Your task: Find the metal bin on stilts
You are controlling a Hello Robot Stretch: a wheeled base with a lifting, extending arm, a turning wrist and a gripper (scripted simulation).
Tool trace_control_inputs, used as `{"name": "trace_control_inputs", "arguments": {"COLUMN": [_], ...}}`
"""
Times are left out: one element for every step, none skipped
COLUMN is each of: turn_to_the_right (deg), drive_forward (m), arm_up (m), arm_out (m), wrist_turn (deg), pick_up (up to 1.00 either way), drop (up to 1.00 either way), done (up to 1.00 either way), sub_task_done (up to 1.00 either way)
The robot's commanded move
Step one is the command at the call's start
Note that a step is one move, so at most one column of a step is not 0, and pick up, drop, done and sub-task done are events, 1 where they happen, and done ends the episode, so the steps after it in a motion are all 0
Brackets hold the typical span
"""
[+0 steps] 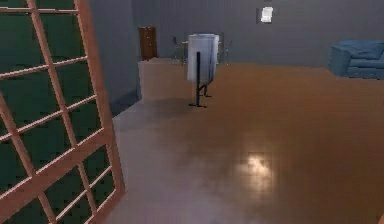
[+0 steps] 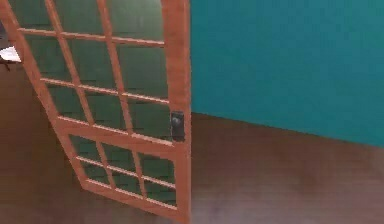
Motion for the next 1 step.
{"name": "trace_control_inputs", "arguments": {"turn_to_the_right": [18.0], "drive_forward": [0.00], "arm_up": [0.00], "arm_out": [0.00], "wrist_turn": [0.0], "pick_up": [0.00], "drop": [0.00], "done": [0.00], "sub_task_done": [0.00]}}
